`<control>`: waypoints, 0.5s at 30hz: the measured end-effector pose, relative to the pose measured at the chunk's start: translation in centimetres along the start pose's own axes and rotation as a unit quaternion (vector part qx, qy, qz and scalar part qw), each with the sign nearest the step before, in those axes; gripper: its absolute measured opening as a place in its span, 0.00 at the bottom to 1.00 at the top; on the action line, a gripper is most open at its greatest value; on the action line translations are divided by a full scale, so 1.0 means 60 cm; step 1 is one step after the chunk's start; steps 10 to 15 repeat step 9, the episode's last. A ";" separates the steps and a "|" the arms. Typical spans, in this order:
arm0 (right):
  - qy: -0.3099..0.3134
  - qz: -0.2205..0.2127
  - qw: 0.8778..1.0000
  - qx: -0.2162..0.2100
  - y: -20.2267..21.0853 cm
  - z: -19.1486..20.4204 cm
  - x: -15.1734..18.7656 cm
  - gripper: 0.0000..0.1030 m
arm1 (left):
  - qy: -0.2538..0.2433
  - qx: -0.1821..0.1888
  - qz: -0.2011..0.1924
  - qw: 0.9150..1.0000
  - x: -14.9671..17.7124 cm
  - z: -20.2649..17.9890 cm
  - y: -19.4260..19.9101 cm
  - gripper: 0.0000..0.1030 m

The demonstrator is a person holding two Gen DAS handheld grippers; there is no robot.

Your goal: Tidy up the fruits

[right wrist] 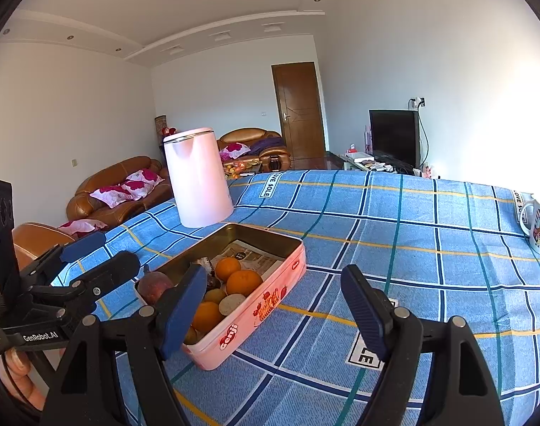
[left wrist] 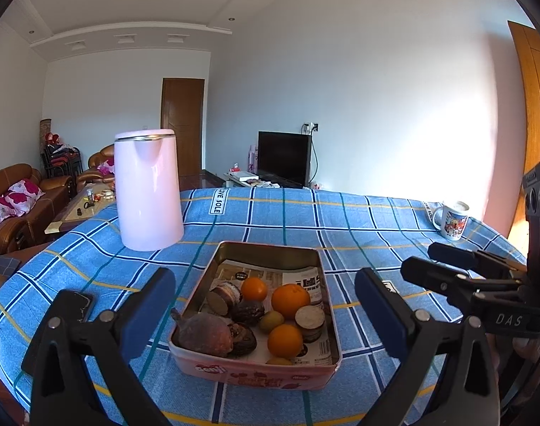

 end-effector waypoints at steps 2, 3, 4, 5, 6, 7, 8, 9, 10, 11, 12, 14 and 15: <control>-0.001 0.001 1.000 0.000 -0.001 -0.002 0.003 0.77 | -0.003 -0.003 0.001 1.000 0.002 0.000 -0.001 1.00; -0.002 0.002 1.000 0.000 -0.002 -0.003 0.004 0.77 | -0.004 -0.005 0.000 1.000 0.003 0.000 -0.001 1.00; -0.004 0.003 1.000 0.000 -0.002 -0.004 0.005 0.77 | -0.006 -0.005 0.000 1.000 0.003 -0.001 -0.001 1.00; -0.005 0.004 1.000 0.000 -0.004 -0.005 0.006 0.77 | -0.008 -0.005 0.001 1.000 0.004 -0.002 -0.002 1.00; -0.006 0.005 1.000 0.001 -0.004 -0.007 0.007 0.77 | -0.009 -0.005 0.002 1.000 0.004 -0.002 -0.002 1.00; -0.006 0.005 1.000 0.002 -0.003 -0.009 0.008 0.77 | -0.008 -0.005 0.001 1.000 0.004 -0.003 -0.001 1.00; -0.005 0.005 1.000 0.003 -0.002 -0.011 0.009 0.77 | -0.011 -0.006 0.001 1.000 0.004 -0.003 -0.001 1.00; -0.004 0.006 1.000 0.006 -0.001 -0.014 0.010 0.77 | -0.015 -0.007 0.002 1.000 0.005 -0.004 -0.001 1.00; -0.004 0.006 1.000 0.006 -0.001 -0.014 0.010 0.77 | -0.015 -0.007 0.002 1.000 0.005 -0.004 -0.001 1.00; -0.004 0.006 1.000 0.006 -0.001 -0.014 0.010 0.77 | -0.015 -0.007 0.002 1.000 0.005 -0.004 -0.001 1.00; -0.004 0.006 1.000 0.006 -0.001 -0.014 0.010 0.77 | -0.015 -0.007 0.002 1.000 0.005 -0.004 -0.001 1.00; -0.004 0.006 1.000 0.006 -0.001 -0.014 0.010 0.77 | -0.015 -0.007 0.002 1.000 0.005 -0.004 -0.001 1.00; -0.004 0.006 1.000 0.006 -0.001 -0.014 0.010 0.77 | -0.015 -0.007 0.002 1.000 0.005 -0.004 -0.001 1.00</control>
Point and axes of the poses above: each gripper's, at about its wrist camera, not at the fingertips, and y roughly against the way its jaws point, z to its left, x to its underside, the point moved 7 cm from there along -y, roughly the way its jaws point
